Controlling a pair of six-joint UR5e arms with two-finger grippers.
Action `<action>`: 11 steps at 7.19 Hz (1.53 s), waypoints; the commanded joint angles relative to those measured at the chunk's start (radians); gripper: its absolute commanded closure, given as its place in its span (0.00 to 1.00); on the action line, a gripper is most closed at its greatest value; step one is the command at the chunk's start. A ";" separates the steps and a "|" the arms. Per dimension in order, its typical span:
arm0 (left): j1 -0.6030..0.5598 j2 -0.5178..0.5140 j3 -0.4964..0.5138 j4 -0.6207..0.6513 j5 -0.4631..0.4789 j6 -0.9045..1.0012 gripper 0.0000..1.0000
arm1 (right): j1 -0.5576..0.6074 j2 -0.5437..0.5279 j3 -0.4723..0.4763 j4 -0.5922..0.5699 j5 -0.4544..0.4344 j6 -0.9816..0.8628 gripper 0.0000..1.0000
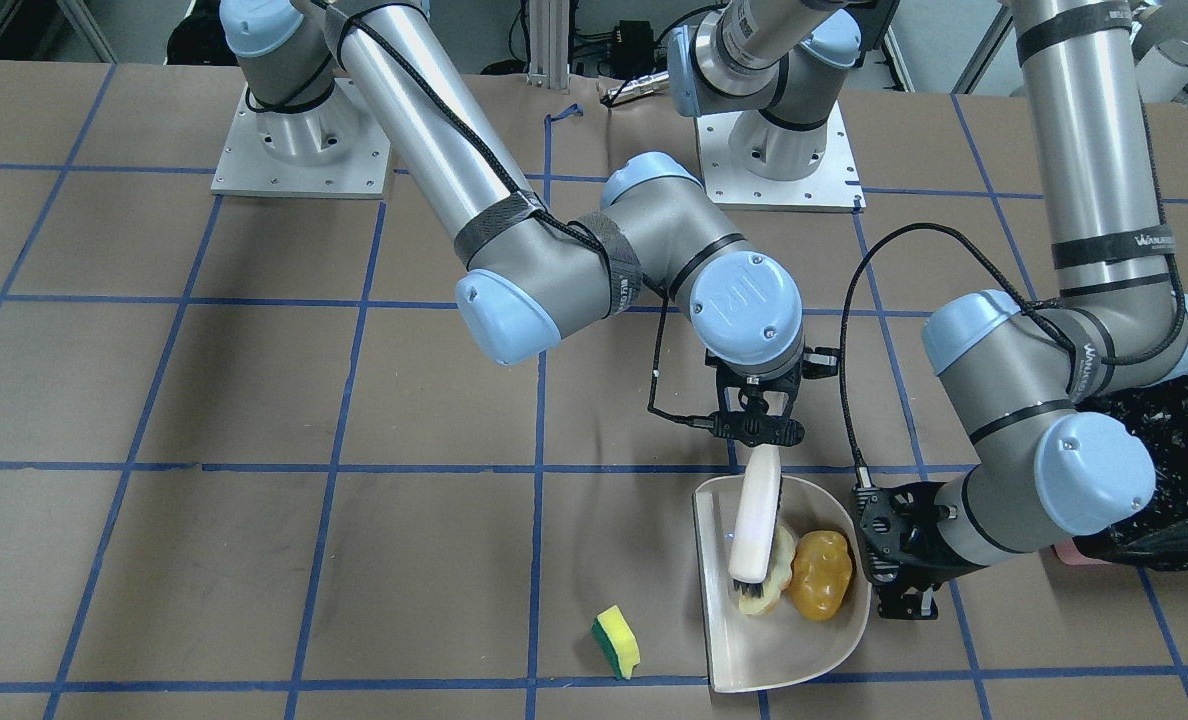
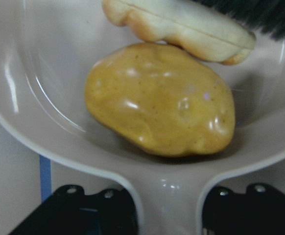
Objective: Sweep and dump trash into bin
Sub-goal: 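Lift the brush and move the right gripper toward the yellow sponge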
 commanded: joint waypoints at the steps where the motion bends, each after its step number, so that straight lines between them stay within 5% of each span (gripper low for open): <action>1: -0.001 -0.001 0.000 0.000 -0.002 0.001 1.00 | -0.013 -0.009 0.002 0.019 -0.045 -0.003 1.00; 5: -0.001 -0.001 0.000 0.000 -0.002 0.000 1.00 | -0.065 -0.048 0.004 0.202 -0.284 -0.115 1.00; 11: -0.002 -0.004 -0.002 -0.002 -0.022 0.000 1.00 | -0.223 -0.031 0.004 0.253 -0.478 -0.348 1.00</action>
